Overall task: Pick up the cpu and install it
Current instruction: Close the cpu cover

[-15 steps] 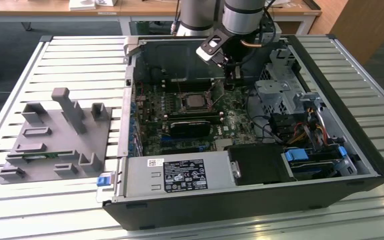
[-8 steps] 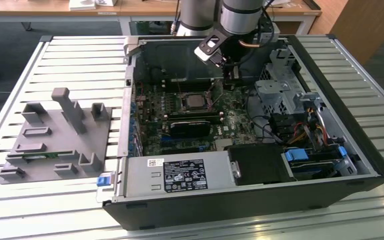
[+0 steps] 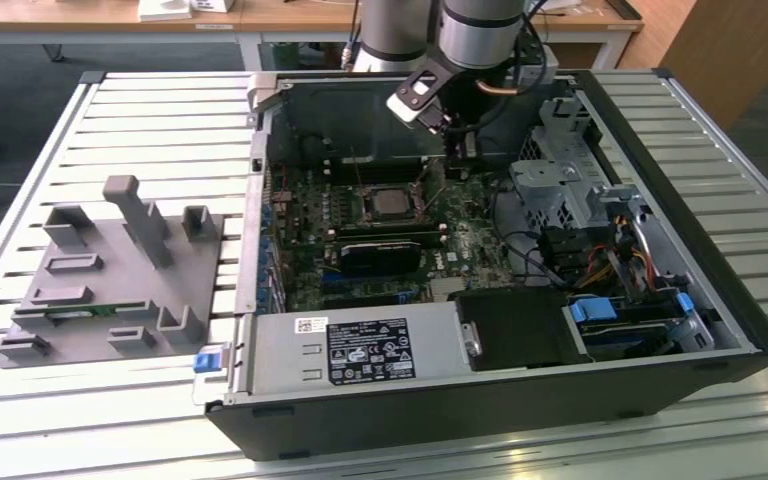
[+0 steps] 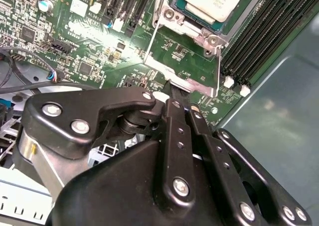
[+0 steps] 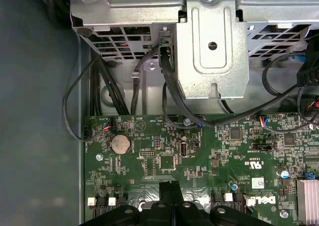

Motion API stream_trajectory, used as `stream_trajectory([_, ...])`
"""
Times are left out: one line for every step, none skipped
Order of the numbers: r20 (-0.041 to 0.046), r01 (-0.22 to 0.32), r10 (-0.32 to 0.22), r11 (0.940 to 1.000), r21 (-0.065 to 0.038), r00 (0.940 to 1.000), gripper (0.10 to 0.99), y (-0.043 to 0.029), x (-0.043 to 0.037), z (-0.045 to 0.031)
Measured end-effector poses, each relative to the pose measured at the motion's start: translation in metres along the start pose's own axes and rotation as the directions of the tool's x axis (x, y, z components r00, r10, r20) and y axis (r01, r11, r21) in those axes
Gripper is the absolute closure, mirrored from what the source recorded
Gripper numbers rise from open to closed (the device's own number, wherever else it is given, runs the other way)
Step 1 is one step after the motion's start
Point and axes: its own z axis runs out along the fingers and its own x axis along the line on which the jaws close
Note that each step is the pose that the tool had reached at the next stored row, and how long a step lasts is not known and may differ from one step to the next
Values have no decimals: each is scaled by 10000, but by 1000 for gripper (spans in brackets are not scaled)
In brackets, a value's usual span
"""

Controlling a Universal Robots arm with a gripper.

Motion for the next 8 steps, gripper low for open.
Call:
stream_trajectory([0, 0, 0, 10000, 0, 10000, 980, -3, 0, 0])
stream_trajectory([0, 0, 0, 10000, 0, 10000, 980, -7, 0, 0])
stream_trajectory([0, 0, 0, 10000, 0, 10000, 980, -12, 0, -1])
stream_trajectory([0, 0, 0, 10000, 0, 10000, 980, -18, -1, -1])
stream_trajectory([1, 1, -1, 10000, 0, 10000, 980, -25, -1, -1])
stream_trajectory([0, 0, 0, 10000, 0, 10000, 980, -34, -1, -1])
stream_trajectory([0, 0, 0, 10000, 0, 10000, 980, -42, -2, -1])
stream_trajectory([0, 1, -1, 10000, 0, 10000, 980, -51, -2, -2])
